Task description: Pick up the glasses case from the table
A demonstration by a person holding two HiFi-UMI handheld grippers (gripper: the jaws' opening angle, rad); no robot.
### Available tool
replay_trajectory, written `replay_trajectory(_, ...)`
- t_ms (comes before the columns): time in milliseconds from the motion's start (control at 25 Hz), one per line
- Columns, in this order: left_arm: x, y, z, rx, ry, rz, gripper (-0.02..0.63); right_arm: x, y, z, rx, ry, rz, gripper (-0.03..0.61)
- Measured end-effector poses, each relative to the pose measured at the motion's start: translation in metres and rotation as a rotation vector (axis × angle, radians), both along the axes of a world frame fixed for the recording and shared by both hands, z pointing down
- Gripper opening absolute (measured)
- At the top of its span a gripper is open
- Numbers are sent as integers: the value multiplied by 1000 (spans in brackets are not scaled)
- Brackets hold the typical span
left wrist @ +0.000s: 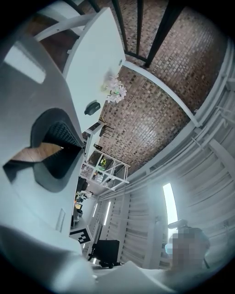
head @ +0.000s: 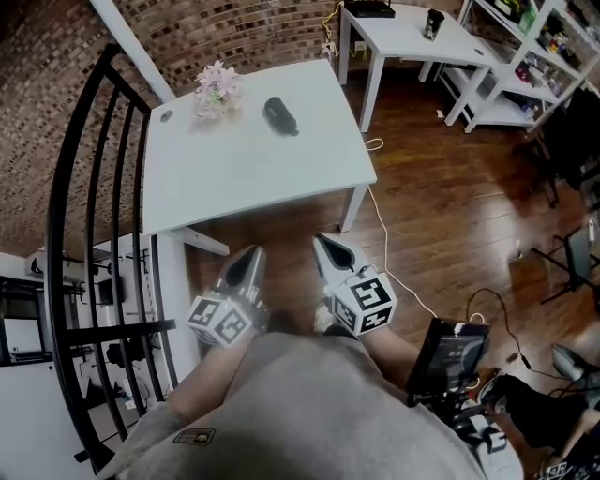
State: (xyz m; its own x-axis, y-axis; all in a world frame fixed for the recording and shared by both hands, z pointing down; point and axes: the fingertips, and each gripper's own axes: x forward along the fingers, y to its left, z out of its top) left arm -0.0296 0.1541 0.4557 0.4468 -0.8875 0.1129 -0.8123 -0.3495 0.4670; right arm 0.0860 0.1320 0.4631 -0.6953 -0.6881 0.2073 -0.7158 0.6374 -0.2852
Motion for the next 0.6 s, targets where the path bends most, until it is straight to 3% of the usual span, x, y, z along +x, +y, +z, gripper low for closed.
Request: replay_trajectory(600, -60, -123, 4, -10, 49, 46, 2, -64, -114, 8, -20, 64, 41, 12)
